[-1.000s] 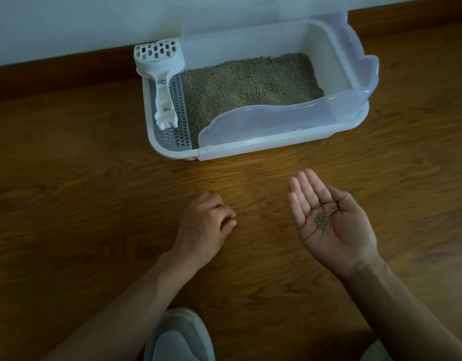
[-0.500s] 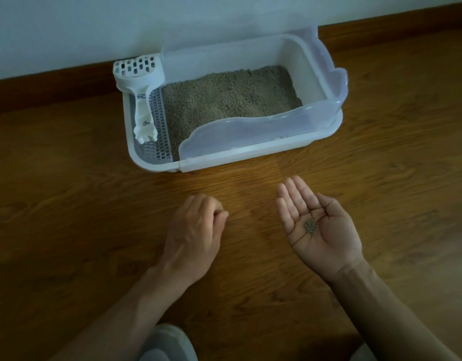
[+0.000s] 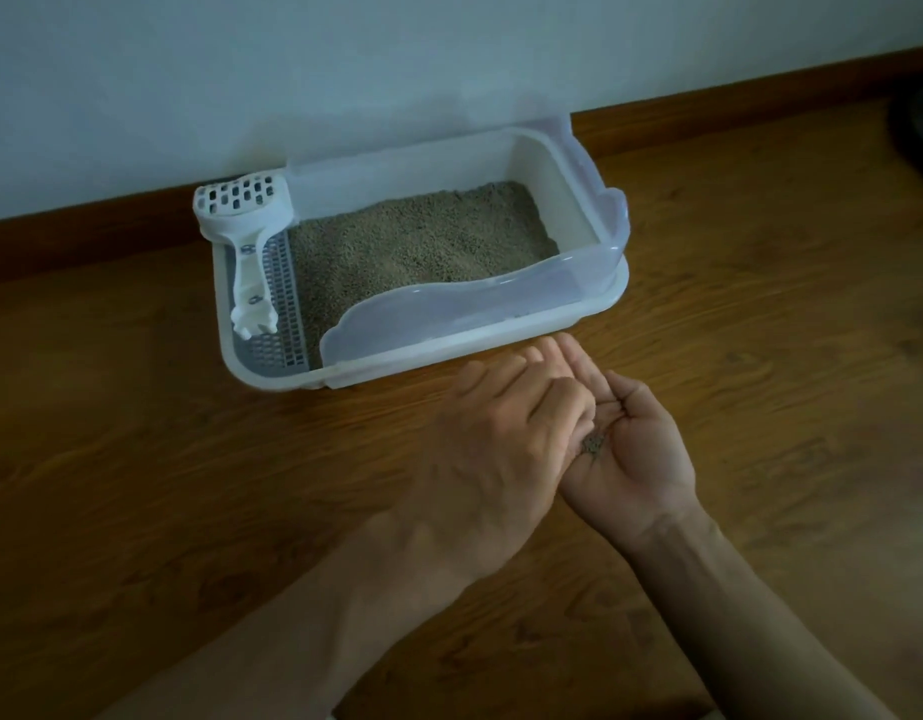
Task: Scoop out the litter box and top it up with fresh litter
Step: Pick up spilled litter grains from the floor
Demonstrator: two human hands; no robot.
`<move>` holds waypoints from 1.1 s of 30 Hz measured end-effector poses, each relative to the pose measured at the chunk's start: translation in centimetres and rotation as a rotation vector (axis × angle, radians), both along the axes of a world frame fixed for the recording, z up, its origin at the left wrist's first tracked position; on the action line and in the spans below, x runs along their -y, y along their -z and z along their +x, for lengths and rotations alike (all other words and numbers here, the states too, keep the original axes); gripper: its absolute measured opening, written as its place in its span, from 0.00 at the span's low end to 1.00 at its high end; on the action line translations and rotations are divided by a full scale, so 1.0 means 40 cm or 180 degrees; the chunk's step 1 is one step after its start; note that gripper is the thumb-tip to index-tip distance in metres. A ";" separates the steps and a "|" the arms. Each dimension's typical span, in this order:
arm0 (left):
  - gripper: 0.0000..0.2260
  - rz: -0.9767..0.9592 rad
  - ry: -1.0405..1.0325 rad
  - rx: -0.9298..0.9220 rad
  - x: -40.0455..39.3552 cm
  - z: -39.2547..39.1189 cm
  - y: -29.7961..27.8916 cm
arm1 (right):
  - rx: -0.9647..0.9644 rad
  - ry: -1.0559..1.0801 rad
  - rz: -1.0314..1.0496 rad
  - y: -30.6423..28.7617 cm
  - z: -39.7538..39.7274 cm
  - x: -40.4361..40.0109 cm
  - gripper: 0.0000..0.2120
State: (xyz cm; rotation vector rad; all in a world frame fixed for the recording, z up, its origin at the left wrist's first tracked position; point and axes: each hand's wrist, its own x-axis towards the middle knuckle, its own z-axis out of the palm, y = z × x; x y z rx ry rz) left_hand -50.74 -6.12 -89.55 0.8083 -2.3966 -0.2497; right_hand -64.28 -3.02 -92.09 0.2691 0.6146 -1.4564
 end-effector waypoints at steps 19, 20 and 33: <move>0.06 0.0085 0.0104 -0.0418 0.026 -0.033 -0.034 | 0.0221 0.0465 -0.0186 -0.019 -0.045 -0.010 0.18; 0.08 0.0118 0.0102 -0.0430 0.037 -0.034 -0.039 | 0.0163 0.0474 -0.0183 -0.022 -0.049 -0.003 0.19; 0.16 0.0924 -0.0084 0.0272 0.150 -0.008 -0.034 | -0.0088 0.0625 -0.0165 -0.025 -0.123 0.088 0.22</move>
